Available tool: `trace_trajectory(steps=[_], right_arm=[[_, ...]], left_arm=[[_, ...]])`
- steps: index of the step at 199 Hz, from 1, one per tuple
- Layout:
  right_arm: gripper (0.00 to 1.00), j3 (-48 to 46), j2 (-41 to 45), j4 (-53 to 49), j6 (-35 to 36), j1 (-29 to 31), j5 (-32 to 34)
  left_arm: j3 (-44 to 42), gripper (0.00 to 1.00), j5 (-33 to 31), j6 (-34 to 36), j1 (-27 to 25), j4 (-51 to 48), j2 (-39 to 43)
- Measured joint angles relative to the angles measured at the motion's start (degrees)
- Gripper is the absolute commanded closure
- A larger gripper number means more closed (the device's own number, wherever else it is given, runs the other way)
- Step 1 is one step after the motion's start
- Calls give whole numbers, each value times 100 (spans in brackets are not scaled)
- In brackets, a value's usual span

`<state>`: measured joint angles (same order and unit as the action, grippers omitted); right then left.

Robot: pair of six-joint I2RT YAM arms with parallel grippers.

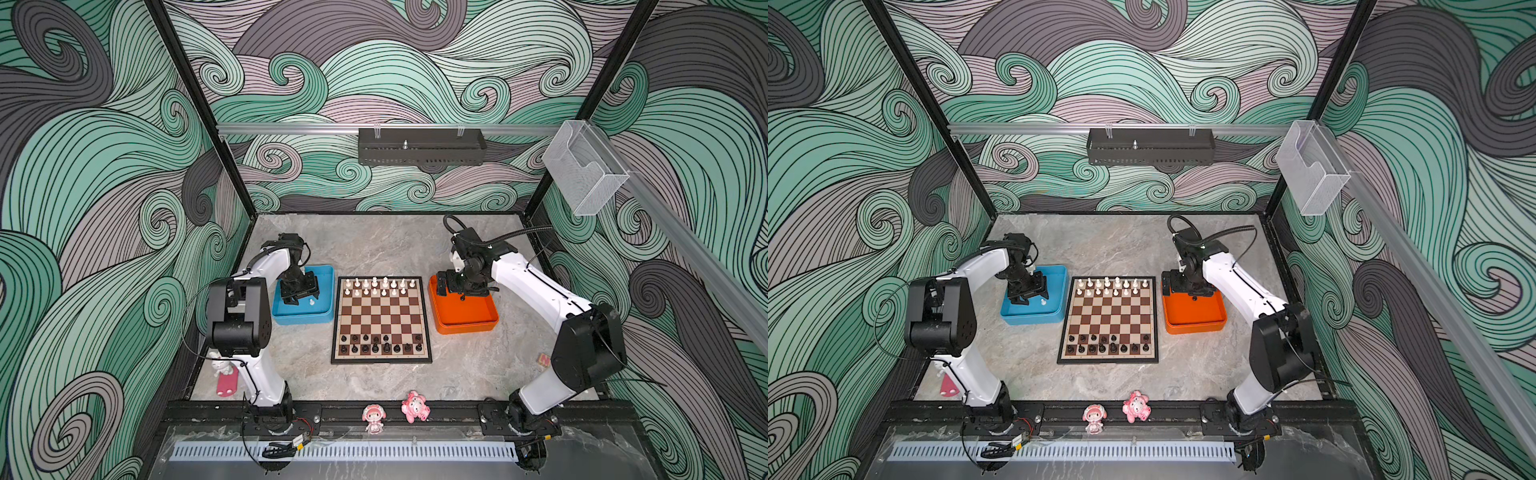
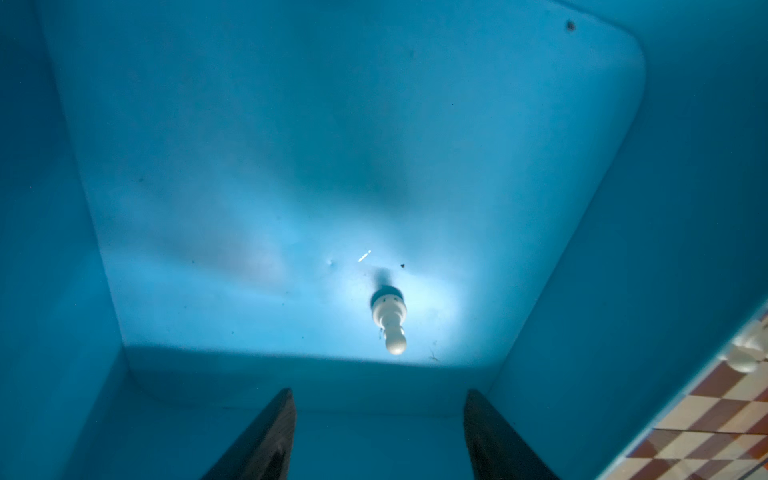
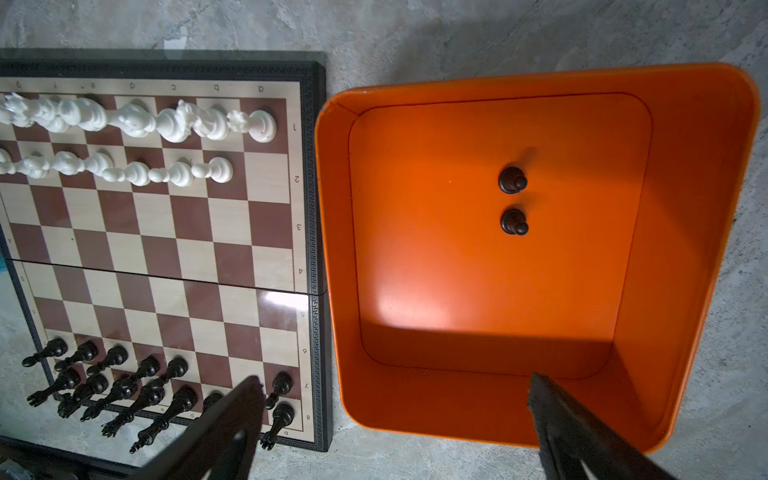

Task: Set up the chess pieces on the board
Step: 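Lower the left gripper and close it on the white pawn in the blue bin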

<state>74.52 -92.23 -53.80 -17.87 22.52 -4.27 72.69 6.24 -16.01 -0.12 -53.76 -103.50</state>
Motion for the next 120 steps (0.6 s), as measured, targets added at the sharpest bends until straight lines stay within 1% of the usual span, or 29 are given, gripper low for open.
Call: trace_trajectory(steps=[29,55,84,120], right_arm=[[1,-22,0,4,17,-52,0],[1,-22,2,9,33,-72,-2],[1,-68,2,44,50,-90,-2],[1,-116,0,46,52,-101,-4]], left_arm=[[26,50,-72,-2,-33,9,-92],[39,53,-136,11,-39,52,-168],[52,58,-179,20,-39,66,-271],[146,60,-208,20,-44,66,-361]])
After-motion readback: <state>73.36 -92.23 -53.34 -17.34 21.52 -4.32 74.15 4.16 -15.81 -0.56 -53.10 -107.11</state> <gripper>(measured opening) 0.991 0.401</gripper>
